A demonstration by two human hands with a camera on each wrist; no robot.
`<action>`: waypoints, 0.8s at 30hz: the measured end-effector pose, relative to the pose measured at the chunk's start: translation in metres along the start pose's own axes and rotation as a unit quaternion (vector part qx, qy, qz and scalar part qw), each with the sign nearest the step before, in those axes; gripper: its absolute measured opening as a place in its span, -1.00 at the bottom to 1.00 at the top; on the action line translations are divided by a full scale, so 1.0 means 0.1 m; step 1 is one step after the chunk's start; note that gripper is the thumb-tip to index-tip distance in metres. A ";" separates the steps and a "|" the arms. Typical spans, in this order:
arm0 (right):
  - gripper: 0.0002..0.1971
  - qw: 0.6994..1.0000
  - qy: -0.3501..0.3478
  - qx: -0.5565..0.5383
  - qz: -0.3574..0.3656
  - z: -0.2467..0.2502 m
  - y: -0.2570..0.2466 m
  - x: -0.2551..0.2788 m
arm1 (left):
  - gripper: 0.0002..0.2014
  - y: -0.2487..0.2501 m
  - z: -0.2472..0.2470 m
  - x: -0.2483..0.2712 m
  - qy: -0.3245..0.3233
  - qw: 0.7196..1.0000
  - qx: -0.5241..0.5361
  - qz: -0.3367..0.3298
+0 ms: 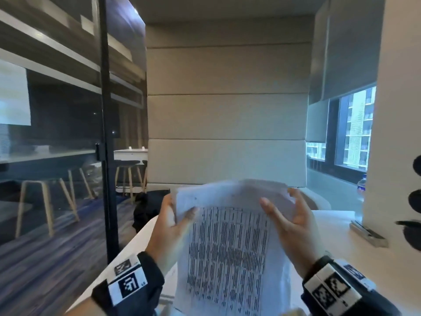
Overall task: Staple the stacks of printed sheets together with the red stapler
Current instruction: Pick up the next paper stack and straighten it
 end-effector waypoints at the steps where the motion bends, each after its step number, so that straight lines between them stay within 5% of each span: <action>1: -0.77 1.000 0.003 0.004 0.012 -0.01 -0.04 -0.01 | -0.59 0.00 0.01 -0.01 0.018 1.000 -0.012 -0.010; 3: -0.92 0.999 0.013 0.016 0.045 -0.03 -0.16 -0.05 | -0.78 0.07 0.04 -0.04 0.065 0.996 -0.047 -0.035; 7: -0.83 0.998 0.011 0.009 0.053 -0.10 -0.25 -0.06 | -0.86 0.05 0.09 -0.12 0.146 0.982 -0.107 -0.045; 13: -0.83 0.991 -0.090 0.022 -0.096 -0.12 0.12 -0.05 | -0.76 0.09 0.25 -0.27 0.210 0.974 -0.075 -0.038; 16: -0.75 0.993 -0.035 0.075 -0.082 0.01 0.18 0.01 | -0.83 0.25 0.24 -0.27 0.187 0.980 -0.043 -0.054; 20: -0.77 0.995 0.066 0.022 -0.072 0.16 0.17 -0.03 | -0.60 0.13 0.02 -0.15 0.056 0.998 0.034 0.010; 24: -0.74 0.997 0.050 -0.021 -0.045 0.06 0.01 -0.05 | -0.61 -0.05 -0.08 0.01 0.009 0.999 0.029 0.032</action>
Point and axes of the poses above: each hand's wrist, its own x-axis away from the middle knuckle, its own z-axis out of the back of the hand, y = z × x, the point moved 9 cm from there along -x, towards the middle knuckle, and after that the axes turned 2 degrees about y, right-handed, at the moved point
